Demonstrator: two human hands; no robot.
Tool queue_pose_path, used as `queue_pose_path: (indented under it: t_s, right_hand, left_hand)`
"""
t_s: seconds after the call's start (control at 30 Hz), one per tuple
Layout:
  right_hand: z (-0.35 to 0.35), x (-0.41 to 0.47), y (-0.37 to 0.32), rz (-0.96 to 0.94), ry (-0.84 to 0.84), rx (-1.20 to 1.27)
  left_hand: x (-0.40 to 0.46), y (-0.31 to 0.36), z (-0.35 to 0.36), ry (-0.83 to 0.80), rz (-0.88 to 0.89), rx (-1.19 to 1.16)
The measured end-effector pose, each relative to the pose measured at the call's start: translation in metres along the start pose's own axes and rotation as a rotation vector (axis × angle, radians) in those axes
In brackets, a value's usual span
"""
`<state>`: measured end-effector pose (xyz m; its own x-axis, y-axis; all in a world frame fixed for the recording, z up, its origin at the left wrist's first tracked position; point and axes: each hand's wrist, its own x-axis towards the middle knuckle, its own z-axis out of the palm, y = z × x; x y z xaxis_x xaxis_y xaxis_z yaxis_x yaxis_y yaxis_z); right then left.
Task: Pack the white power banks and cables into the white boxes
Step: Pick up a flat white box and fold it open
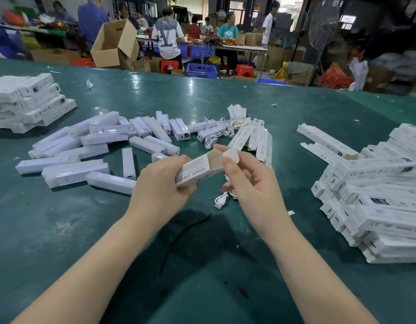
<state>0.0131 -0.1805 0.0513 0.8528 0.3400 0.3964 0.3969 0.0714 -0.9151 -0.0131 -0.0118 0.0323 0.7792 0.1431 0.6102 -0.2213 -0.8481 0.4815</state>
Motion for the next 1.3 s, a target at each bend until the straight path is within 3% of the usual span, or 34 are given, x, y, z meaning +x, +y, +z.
queue_pose_path:
  t_s: [0.1, 0.2, 0.33, 0.5, 0.63, 0.73, 0.9, 1.13, 1.3]
  right_hand:
    - [0.001, -0.003, 0.001, -0.089, -0.001, -0.015]
    - [0.002, -0.002, 0.002, -0.172, -0.006, -0.168]
    - [0.004, -0.002, 0.003, -0.151, 0.05, -0.156]
    - [0.006, -0.003, 0.01, -0.262, 0.151, -0.324]
    - [0.013, -0.007, 0.012, -0.243, 0.155, -0.248]
    - [0.018, -0.01, 0.012, -0.131, 0.066, -0.17]
    - [0.025, -0.017, 0.011, -0.138, -0.063, -0.162]
    - [0.023, -0.016, 0.012, -0.228, 0.035, -0.363]
    - [0.021, -0.018, 0.007, -0.315, 0.084, -0.183]
  left_hand:
    - [0.0, -0.001, 0.002, -0.016, -0.058, -0.043]
    - [0.0, 0.001, -0.001, -0.025, -0.009, 0.034]
    - [0.002, 0.004, -0.002, -0.025, 0.016, 0.091]
    - [-0.001, 0.001, -0.001, -0.011, -0.012, 0.117]
    - [-0.001, 0.002, 0.003, -0.021, -0.058, 0.123]
    - [-0.001, 0.0, 0.002, -0.005, -0.094, 0.104]
    - [0.001, 0.002, 0.002, 0.009, -0.125, 0.094]
    - [-0.001, 0.003, -0.001, 0.025, -0.055, 0.118]
    - [-0.002, 0.009, -0.001, 0.078, 0.0, 0.131]
